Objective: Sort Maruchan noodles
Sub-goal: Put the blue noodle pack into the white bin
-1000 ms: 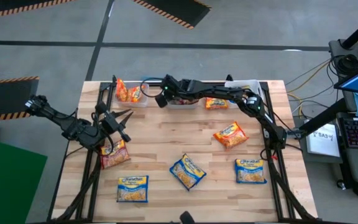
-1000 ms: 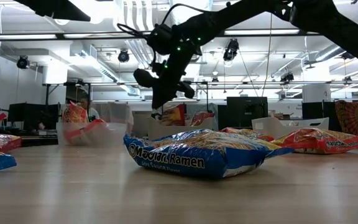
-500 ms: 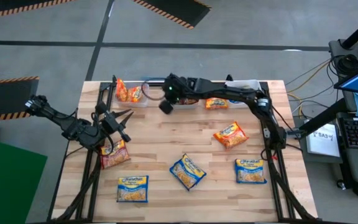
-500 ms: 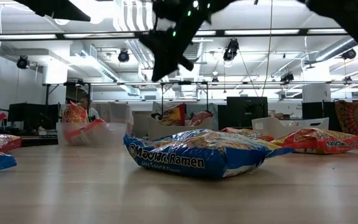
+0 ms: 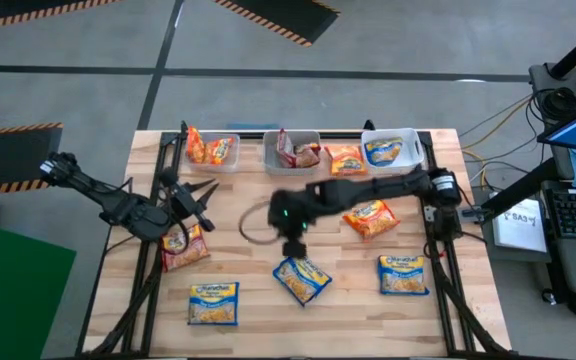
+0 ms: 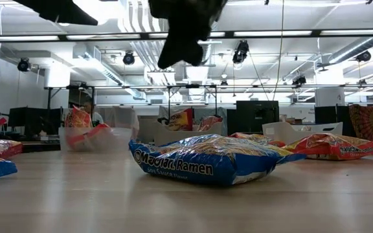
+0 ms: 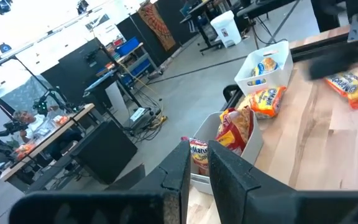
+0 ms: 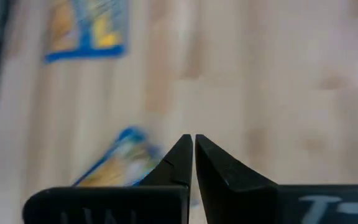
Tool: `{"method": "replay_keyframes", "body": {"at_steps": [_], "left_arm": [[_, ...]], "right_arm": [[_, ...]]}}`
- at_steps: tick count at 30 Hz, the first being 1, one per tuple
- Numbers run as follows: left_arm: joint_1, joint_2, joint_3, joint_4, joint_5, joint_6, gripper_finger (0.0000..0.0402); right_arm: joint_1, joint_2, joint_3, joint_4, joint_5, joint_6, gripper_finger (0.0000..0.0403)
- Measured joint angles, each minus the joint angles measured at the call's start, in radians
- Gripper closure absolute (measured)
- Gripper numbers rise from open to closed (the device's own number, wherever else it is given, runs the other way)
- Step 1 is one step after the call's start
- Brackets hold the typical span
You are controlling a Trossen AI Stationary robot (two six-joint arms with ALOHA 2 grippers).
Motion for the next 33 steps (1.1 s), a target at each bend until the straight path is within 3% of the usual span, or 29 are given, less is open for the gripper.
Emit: {"method": "replay_keyframes", "body": {"at_steps": [7, 11, 23, 27, 30, 33], "left_arm": [[0.000, 0.032, 0.015, 0.001, 0.000, 0.000, 0.0362], [0.000, 0.053, 0.022, 0.014, 0.000, 0.000, 0.0362], [0.000, 0.139, 0.055, 0.037, 0.007, -0.008, 0.0362], [0.001, 0.174, 0.066, 0.039, 0.014, -0.009, 0.0362], [0.001, 0.203, 0.071, 0.040, 0.070, -0.009, 0.0362], [0.001, 0.231, 0.074, 0.044, 0.205, -0.009, 0.0362]], "right_arm": [[0.099, -0.003, -0.194, 0.008, -0.171, 0.076, 0.0394], [0.131, -0.003, -0.263, 0.023, -0.165, 0.142, 0.0394], [0.081, -0.003, -0.364, 0.206, 0.237, 0.312, 0.0394], [0.023, 0.000, -0.366, 0.204, 0.467, 0.376, 0.0394], [-0.023, -0.012, -0.366, 0.206, 0.482, 0.341, 0.0394], [-0.051, -0.044, -0.366, 0.211, 0.431, 0.304, 0.0394]]}}
